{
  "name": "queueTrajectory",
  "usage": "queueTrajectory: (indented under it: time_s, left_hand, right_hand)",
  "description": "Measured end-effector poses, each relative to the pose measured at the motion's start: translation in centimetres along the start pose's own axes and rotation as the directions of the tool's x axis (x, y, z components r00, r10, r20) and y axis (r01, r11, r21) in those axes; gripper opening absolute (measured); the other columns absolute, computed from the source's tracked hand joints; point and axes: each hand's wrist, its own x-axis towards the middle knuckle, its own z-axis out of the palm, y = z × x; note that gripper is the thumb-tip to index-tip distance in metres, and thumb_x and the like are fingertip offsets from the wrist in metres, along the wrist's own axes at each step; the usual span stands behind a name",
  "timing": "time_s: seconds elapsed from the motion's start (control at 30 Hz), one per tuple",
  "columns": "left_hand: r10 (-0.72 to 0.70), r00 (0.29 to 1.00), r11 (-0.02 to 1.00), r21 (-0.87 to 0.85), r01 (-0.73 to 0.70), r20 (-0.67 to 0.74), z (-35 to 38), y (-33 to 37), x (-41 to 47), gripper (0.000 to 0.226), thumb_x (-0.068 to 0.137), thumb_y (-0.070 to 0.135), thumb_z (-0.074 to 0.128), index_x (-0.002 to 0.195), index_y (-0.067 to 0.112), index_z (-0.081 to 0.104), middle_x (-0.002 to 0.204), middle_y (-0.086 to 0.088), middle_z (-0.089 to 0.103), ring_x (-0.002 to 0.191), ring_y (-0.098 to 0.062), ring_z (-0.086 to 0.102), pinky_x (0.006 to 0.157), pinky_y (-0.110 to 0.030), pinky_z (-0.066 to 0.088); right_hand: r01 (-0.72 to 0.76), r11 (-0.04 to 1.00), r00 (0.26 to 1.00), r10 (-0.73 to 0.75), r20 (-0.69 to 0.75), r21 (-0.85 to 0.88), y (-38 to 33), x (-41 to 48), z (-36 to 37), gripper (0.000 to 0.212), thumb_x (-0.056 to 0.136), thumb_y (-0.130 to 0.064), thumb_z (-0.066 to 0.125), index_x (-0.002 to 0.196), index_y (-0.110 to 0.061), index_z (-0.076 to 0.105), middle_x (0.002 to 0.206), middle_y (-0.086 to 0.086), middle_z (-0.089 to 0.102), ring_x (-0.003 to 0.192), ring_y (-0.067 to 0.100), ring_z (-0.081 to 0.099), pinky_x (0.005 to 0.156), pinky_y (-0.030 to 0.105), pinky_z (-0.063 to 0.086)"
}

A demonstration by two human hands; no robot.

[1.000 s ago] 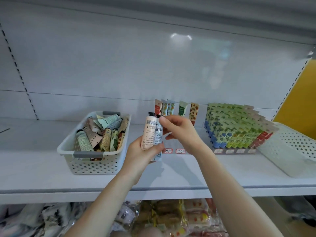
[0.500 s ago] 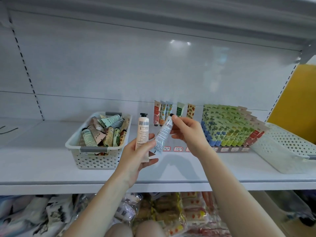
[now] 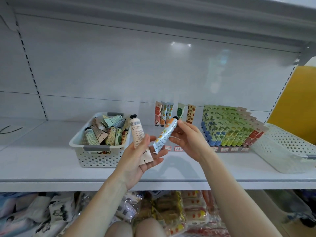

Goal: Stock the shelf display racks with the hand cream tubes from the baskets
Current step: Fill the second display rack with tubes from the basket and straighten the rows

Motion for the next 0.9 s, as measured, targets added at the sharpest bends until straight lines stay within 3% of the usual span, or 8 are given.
queueTrajectory:
  time_s: [0.1,0.23,0.4,0.5,0.6,0.73,0.9]
  left_hand:
    - [0.01,1.0,0.999,0.046,-0.01,-0.015,0.3,-0.2,-0.1,0.009,0.084,0.012,0.059,0.093,0.01,0.06,0.085,-0.014,0.071,0.068,-0.02,0.07,0.066,-0.03,0.059]
    - [0.069,0.993,0.994,0.089,-0.061,-0.093,0.4,-1.0,0.2,0.015,0.079,-0.004,0.064,0.082,0.01,0.058,0.074,-0.005,0.067,0.069,-0.016,0.067,0.061,-0.027,0.058]
    - [0.187,0.964,0.956,0.262,-0.135,-0.189,0.1,-2.4,0.7,0.017,0.078,-0.001,0.069,0.078,0.01,0.056,0.071,-0.003,0.064,0.068,-0.014,0.065,0.062,-0.026,0.056]
    - [0.209,0.952,0.942,0.307,-0.134,-0.224,-0.1,-2.8,1.0,0.017,0.079,0.001,0.069,0.079,0.011,0.056,0.077,-0.007,0.063,0.073,-0.016,0.064,0.065,-0.026,0.057]
    - [0.236,0.945,0.909,0.394,-0.132,-0.227,-0.7,-3.0,1.4,0.015,0.079,0.004,0.069,0.081,0.012,0.057,0.081,-0.008,0.063,0.076,-0.02,0.065,0.068,-0.026,0.058]
    - [0.241,0.943,0.888,0.443,-0.119,-0.23,-1.6,-3.2,1.7,0.01,0.084,0.006,0.065,0.083,0.013,0.058,0.075,-0.005,0.065,0.066,-0.014,0.069,0.065,-0.024,0.057]
    - [0.243,0.948,0.861,0.496,-0.113,-0.207,-2.4,-3.6,1.9,0.006,0.087,0.014,0.062,0.082,0.014,0.058,0.06,-0.002,0.051,0.046,-0.006,0.048,0.049,-0.019,0.046]
  right_hand:
    - [-0.036,0.999,0.998,0.035,0.056,0.022,0.4,-0.1,0.0,0.026,0.099,-0.018,0.039,0.095,-0.003,0.061,0.082,0.008,0.067,0.075,0.016,0.066,0.071,0.03,0.055]
    - [-0.029,0.982,0.998,0.039,0.052,-0.187,1.1,-0.5,0.5,0.026,0.097,-0.026,0.047,0.1,-0.005,0.062,0.082,0.006,0.068,0.076,0.018,0.067,0.07,0.028,0.055]
    - [-0.048,0.913,0.998,0.025,-0.062,-0.406,1.9,-1.2,0.7,0.04,0.088,-0.044,0.056,0.1,-0.007,0.066,0.085,0.004,0.071,0.078,0.014,0.067,0.078,0.03,0.055]
    - [-0.077,0.876,0.995,0.039,-0.09,-0.476,2.3,-1.4,0.8,0.03,0.084,-0.035,0.065,0.101,-0.009,0.065,0.08,-0.002,0.069,0.071,0.006,0.066,0.07,0.022,0.053]
    - [-0.103,0.873,0.989,0.038,-0.144,-0.476,2.7,-1.1,0.7,0.019,0.086,-0.021,0.066,0.1,-0.01,0.062,0.076,-0.003,0.065,0.063,0.005,0.061,0.062,0.018,0.049]
    - [-0.173,0.888,0.97,0.078,-0.232,-0.426,3.1,-0.6,-0.1,0.019,0.092,-0.014,0.052,0.111,-0.009,0.056,0.084,0.004,0.06,0.065,0.016,0.061,0.06,0.026,0.051]
    - [-0.19,0.892,0.969,0.102,-0.226,-0.411,3.6,-0.2,-1.5,0.021,0.091,-0.017,0.058,0.112,-0.012,0.055,0.091,0.006,0.061,0.064,0.018,0.065,0.054,0.025,0.053]
